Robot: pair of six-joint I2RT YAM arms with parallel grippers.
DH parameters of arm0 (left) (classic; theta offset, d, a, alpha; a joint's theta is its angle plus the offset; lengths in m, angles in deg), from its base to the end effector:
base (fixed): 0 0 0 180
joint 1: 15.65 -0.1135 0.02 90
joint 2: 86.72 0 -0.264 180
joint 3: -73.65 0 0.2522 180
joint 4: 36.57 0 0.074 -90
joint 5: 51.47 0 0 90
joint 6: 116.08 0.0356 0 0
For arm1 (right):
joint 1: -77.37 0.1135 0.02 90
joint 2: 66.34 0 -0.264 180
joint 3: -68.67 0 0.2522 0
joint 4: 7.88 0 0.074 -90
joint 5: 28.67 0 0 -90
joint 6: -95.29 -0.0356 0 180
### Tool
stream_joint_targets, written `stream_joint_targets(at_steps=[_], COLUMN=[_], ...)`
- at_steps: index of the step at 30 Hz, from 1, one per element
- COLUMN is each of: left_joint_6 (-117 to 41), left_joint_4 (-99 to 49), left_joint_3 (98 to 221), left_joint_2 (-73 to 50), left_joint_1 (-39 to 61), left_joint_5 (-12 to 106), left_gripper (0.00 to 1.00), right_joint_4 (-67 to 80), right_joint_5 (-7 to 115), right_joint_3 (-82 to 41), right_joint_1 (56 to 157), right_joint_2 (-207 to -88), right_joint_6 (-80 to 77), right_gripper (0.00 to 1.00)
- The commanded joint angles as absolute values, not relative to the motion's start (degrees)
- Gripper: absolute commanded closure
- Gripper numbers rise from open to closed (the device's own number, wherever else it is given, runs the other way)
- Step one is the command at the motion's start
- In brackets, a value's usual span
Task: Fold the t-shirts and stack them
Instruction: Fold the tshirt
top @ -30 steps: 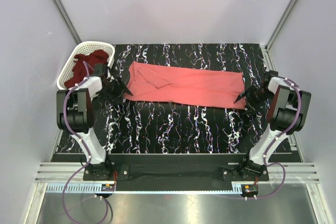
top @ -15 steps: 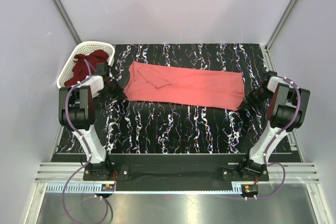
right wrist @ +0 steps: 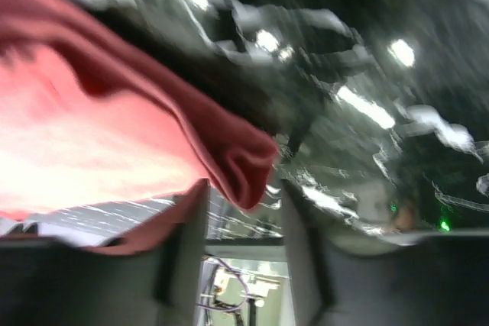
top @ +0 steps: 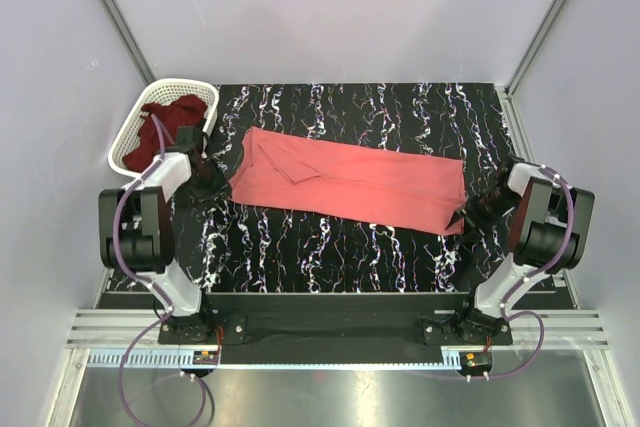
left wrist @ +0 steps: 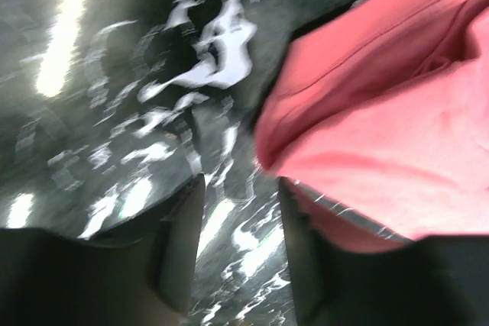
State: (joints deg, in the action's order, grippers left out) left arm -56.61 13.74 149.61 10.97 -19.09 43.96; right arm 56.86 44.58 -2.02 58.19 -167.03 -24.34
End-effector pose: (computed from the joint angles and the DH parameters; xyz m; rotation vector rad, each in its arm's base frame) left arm 0.3230 0.0160 0.1776 -0.8120 2.7315 -0.2368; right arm 0.2664 -0.0818 0.1391 -1.2575 -2.7271 -0.4290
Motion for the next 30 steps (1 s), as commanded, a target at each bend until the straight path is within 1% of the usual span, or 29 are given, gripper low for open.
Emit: stream_joint_targets(at_steps=[1,2,3,5,6,8,9,10,12,15,18,21,25,30], left_joint_6=[-53.8,-53.2,-52.7,-52.4,-52.8,-58.2,-60.7,-64.7,-66.8,-71.5,-73.6,-75.5,-77.0,-77.1], left_joint_4=[16.6,17.1,17.2,15.6,13.6,11.3,7.2,5.7,2.9,-2.0,-1.6,-2.3,-1.8,-2.6], left_joint_3=[151.8,152.6,153.5,155.3,155.9,157.1,156.9,157.1,158.6,159.3,162.3,162.8,164.1,165.6], left_joint_2=[3.7,2.2,0.9,-0.9,-0.5,3.3,5.1,6.5,10.3,14.4,18.8,20.3,23.2,25.2], left_joint_1=[-17.9,-17.1,-15.9,-12.1,-9.2,-7.4,-6.3,-5.4,-2.8,-1.7,-1.1,-0.4,-0.1,0.4], left_joint_5=[36.3,36.1,37.2,41.4,47.1,53.3,60.1,61.5,61.9,63.2,62.9,61.5,61.8,62.3], left_gripper=[0.47,0.45,0.42,0.38,0.37,0.37,0.38,0.38,0.37,0.35,0.36,0.37,0.41,0.5], right_joint_4=[60.6,61.9,63.1,66.0,66.7,68.6,69.6,70.0,70.2,70.3,70.1,69.7,69.4,70.0], right_joint_5=[48.0,50.8,51.9,54.2,54.6,54.9,54.7,54.5,53.7,52.5,52.2,52.4,52.2,53.0], right_joint_3=[-4.7,-6.2,-9.4,-12.8,-16.3,-19.3,-22.1,-23.1,-25.0,-25.2,-23.9,-22.2,-20.9,-21.6], right_joint_1=[58.9,59.3,59.9,62.6,63.6,67.0,68.0,68.9,70.3,70.9,70.9,71.0,70.9,70.9], right_joint_2=[-161.9,-161.1,-160.1,-157.8,-157.4,-156.9,-157.0,-157.0,-156.8,-156.5,-155.7,-154.2,-153.3,-153.9], right_joint_6=[-22.9,-21.9,-21.3,-19.8,-19.4,-18.8,-18.7,-18.5,-18.7,-18.7,-18.3,-18.1,-17.8,-17.1], right_gripper=[0.41,0.31,0.26,0.2,0.19,0.19,0.19,0.19,0.19,0.19,0.19,0.19,0.19,0.19])
